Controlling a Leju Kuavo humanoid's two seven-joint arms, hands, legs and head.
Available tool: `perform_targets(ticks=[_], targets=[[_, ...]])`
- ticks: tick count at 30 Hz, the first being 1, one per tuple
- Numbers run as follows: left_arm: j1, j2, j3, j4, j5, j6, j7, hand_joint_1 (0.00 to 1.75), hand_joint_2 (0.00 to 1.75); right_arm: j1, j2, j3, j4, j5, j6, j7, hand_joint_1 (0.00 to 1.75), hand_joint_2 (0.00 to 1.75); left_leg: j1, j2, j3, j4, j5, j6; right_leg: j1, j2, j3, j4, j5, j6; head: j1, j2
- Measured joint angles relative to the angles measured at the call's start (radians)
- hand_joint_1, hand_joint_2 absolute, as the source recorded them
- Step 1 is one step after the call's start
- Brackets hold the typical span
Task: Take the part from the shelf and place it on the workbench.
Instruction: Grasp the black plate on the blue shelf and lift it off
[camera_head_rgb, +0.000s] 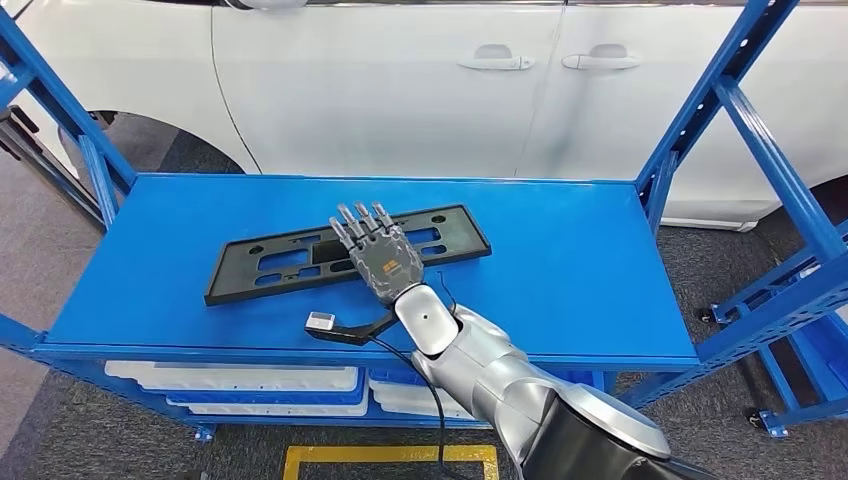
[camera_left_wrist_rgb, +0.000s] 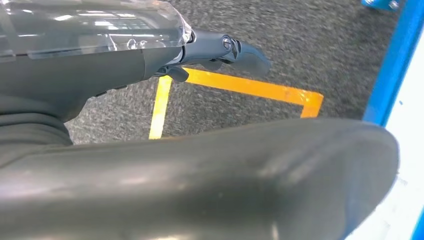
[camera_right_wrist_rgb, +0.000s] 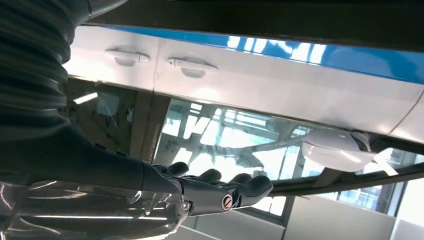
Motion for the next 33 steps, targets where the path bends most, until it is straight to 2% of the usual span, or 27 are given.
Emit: perform_targets(ticks=[2, 3, 4, 6, 7, 8, 9, 11, 12, 13, 15, 17, 18, 19, 21, 22, 23, 24, 25, 26, 28, 29, 31, 33], targets=[[0.002, -0.001, 0.000, 0.000, 0.000, 0.000, 0.000, 0.00, 0.00, 0.000, 0.000, -0.003, 0.000, 0.000, 0.000, -0.001, 0.00, 1.75, 0.003, 0.001, 0.003, -0.004, 0.013, 0.013, -0.002, -0.002, -0.005, 0.011, -0.010, 0.010, 0.000, 0.000], [0.002, -0.001, 0.000, 0.000, 0.000, 0.000, 0.000, 0.00, 0.00, 0.000, 0.000, -0.004, 0.000, 0.000, 0.000, -0.001, 0.00, 1.75, 0.005, 0.002, 0.004, -0.006, 0.016, 0.018, -0.003, -0.004, -0.016, 0.038, -0.030, 0.017, 0.000, 0.000], [0.001, -0.001, 0.000, 0.000, 0.000, 0.000, 0.000, 0.00, 0.00, 0.000, 0.000, -0.005, 0.000, 0.000, 0.000, -0.002, 0.00, 1.75, 0.006, 0.004, 0.005, -0.008, 0.018, 0.022, -0.006, -0.006, -0.037, 0.087, -0.060, 0.024, 0.000, 0.000], [0.001, 0.000, 0.000, 0.000, 0.000, 0.000, -0.001, 0.00, 0.00, 0.001, -0.001, -0.005, 0.000, 0.001, -0.001, -0.002, 0.00, 1.75, 0.006, 0.005, 0.004, -0.008, 0.019, 0.024, -0.013, -0.008, -0.098, 0.228, -0.128, 0.034, 0.000, 0.000], [0.002, 0.000, 0.000, 0.000, 0.000, 0.000, -0.001, 0.00, 0.00, 0.003, -0.001, -0.005, 0.000, 0.004, 0.000, -0.003, 0.00, 1.75, 0.006, 0.005, 0.004, -0.008, 0.019, 0.024, -0.016, -0.009, -0.122, 0.282, -0.145, 0.036, 0.000, 0.000], [0.002, 0.000, 0.001, 0.000, 0.000, -0.001, -0.002, 0.00, 0.00, 0.004, -0.002, -0.005, 0.001, 0.008, 0.002, -0.004, 0.00, 1.75, 0.006, 0.005, 0.005, -0.008, 0.018, 0.023, -0.019, -0.010, -0.129, 0.301, -0.144, 0.038, 0.000, 0.000], [0.003, 0.000, 0.001, 0.000, 0.000, -0.002, -0.002, 0.00, 0.00, 0.004, -0.002, -0.005, 0.001, 0.016, 0.005, -0.005, 0.00, 1.75, 0.006, 0.005, 0.006, -0.008, 0.018, 0.023, -0.021, -0.010, -0.114, 0.277, -0.125, 0.038, 0.000, 0.000], [0.002, 0.000, 0.001, 0.000, -0.002, -0.003, -0.004, 0.00, 0.00, 0.003, -0.002, -0.005, 0.000, 0.033, 0.019, -0.008, 0.00, 1.75, 0.006, 0.004, 0.010, -0.008, 0.015, 0.019, -0.022, -0.012, -0.038, 0.136, -0.064, 0.033, 0.000, 0.000], [0.002, -0.001, 0.001, 0.000, -0.002, -0.003, -0.006, 0.00, 0.00, 0.002, -0.002, -0.005, 0.000, 0.042, 0.027, -0.010, 0.00, 1.75, 0.005, 0.004, 0.011, -0.008, 0.013, 0.015, -0.020, -0.013, -0.002, 0.068, -0.044, 0.029, 0.000, 0.000], [0.002, -0.001, 0.001, 0.000, -0.003, -0.003, -0.007, 0.00, 0.00, 0.002, -0.002, -0.005, 0.000, 0.049, 0.036, -0.012, 0.00, 1.75, 0.004, 0.003, 0.012, -0.008, 0.011, 0.011, -0.017, -0.013, 0.022, 0.024, -0.035, 0.025, 0.000, 0.000], [0.002, -0.001, 0.003, 0.000, -0.005, -0.005, -0.008, 0.00, 0.00, 0.003, -0.002, -0.005, 0.001, 0.064, 0.051, -0.020, 0.00, 1.75, 0.003, 0.003, 0.012, -0.009, 0.009, -0.001, -0.011, -0.012, 0.032, 0.003, -0.037, 0.017, 0.000, 0.000], [0.002, 0.000, 0.006, 0.000, -0.007, -0.007, -0.010, 0.00, 0.00, 0.003, -0.002, -0.004, 0.001, 0.079, 0.060, -0.028, 0.00, 1.75, 0.005, 0.004, 0.013, -0.005, 0.000, -0.012, -0.014, -0.011, 0.037, -0.006, -0.034, 0.007, 0.000, 0.000], [0.002, 0.000, 0.008, 0.000, -0.008, -0.009, -0.011, 0.00, 0.00, 0.003, -0.001, -0.004, 0.000, 0.086, 0.064, -0.033, 0.00, 1.75, 0.006, 0.004, 0.006, 0.015, -0.016, -0.016, -0.016, -0.012, 0.042, -0.011, -0.032, 0.001, 0.000, 0.000], [0.002, -0.001, 0.009, 0.000, -0.009, -0.011, -0.011, 0.00, 0.00, 0.003, 0.000, -0.004, 0.000, 0.094, 0.069, -0.037, 0.00, 1.75, 0.007, 0.004, -0.012, 0.057, -0.041, -0.020, -0.019, -0.013, 0.045, -0.016, -0.031, -0.004, 0.000, 0.000], [0.003, -0.001, 0.013, 0.000, -0.010, -0.015, -0.011, 0.00, 0.00, 0.008, 0.001, -0.002, 0.000, 0.108, 0.080, -0.047, 0.00, 1.75, 0.008, 0.004, -0.074, 0.189, -0.102, -0.025, -0.017, -0.014, 0.047, -0.017, -0.032, -0.010, 0.000, 0.000], [0.004, -0.001, 0.014, 0.000, -0.010, -0.016, -0.011, 0.00, 0.00, 0.012, 0.001, 0.001, 0.000, 0.115, 0.086, -0.053, 0.00, 1.75, 0.009, 0.004, -0.105, 0.248, -0.121, -0.027, -0.016, -0.014, 0.047, -0.017, -0.033, -0.010, 0.000, 0.000], [0.005, -0.001, 0.016, 0.000, -0.010, -0.018, -0.011, 0.00, 0.00, 0.017, 0.001, 0.003, 0.000, 0.121, 0.091, -0.061, 0.00, 1.75, 0.009, 0.004, -0.123, 0.277, -0.122, -0.029, -0.015, -0.014, 0.047, -0.016, -0.033, -0.011, 0.000, 0.000], [0.006, -0.001, 0.017, 0.000, -0.011, -0.020, -0.011, 0.00, 0.00, 0.021, 0.002, 0.007, 0.000, 0.128, 0.096, -0.068, 0.00, 1.75, 0.009, 0.005, -0.122, 0.267, -0.103, -0.029, -0.015, -0.013, 0.047, -0.015, -0.034, -0.010, 0.000, 0.000], [0.006, -0.001, 0.017, 0.000, -0.011, -0.021, -0.011, 0.00, 0.00, 0.023, 0.002, 0.009, 0.000, 0.132, 0.101, -0.075, 0.00, 1.75, 0.009, 0.005, -0.101, 0.216, -0.067, -0.029, -0.015, -0.013, 0.048, -0.012, -0.036, -0.009, 0.000, 0.000], [0.006, -0.001, 0.018, 0.000, -0.011, -0.022, -0.011, 0.00, 0.00, 0.025, 0.003, 0.012, 0.000, 0.135, 0.106, -0.080, 0.00, 1.75, 0.010, 0.005, -0.068, 0.142, -0.029, -0.028, -0.015, -0.012, 0.048, -0.009, -0.038, -0.006, 0.000, 0.000], [0.005, -0.001, 0.018, 0.000, -0.011, -0.022, -0.011, 0.00, 0.00, 0.025, 0.006, 0.014, -0.002, 0.136, 0.112, -0.084, 0.00, 1.75, 0.008, 0.004, -0.017, 0.028, 0.015, -0.021, -0.011, -0.011, 0.044, 0.001, -0.042, 0.002, 0.000, 0.000], [0.006, -0.001, 0.019, 0.000, -0.011, -0.022, -0.011, 0.00, 0.00, 0.026, 0.006, 0.015, -0.003, 0.136, 0.114, -0.084, 0.00, 1.75, 0.006, 0.004, -0.007, 0.006, 0.019, -0.015, -0.010, -0.010, 0.042, 0.004, -0.043, 0.007, 0.000, 0.000], [0.007, -0.001, 0.020, 0.000, -0.011, -0.024, -0.013, 0.00, 0.00, 0.029, 0.007, 0.017, -0.008, 0.135, 0.117, -0.083, 0.00, 1.75, 0.005, 0.002, -0.008, 0.003, 0.020, -0.001, -0.009, -0.009, 0.039, 0.004, -0.041, 0.016, 0.000, 0.000], [0.007, -0.002, 0.021, 0.000, -0.013, -0.029, -0.014, 0.00, 0.00, 0.029, 0.007, 0.019, -0.014, 0.132, 0.120, -0.082, 0.00, 1.75, 0.006, 0.003, -0.009, -0.001, 0.025, 0.012, -0.012, -0.011, 0.031, 0.023, -0.057, 0.027, 0.000, 0.000]])
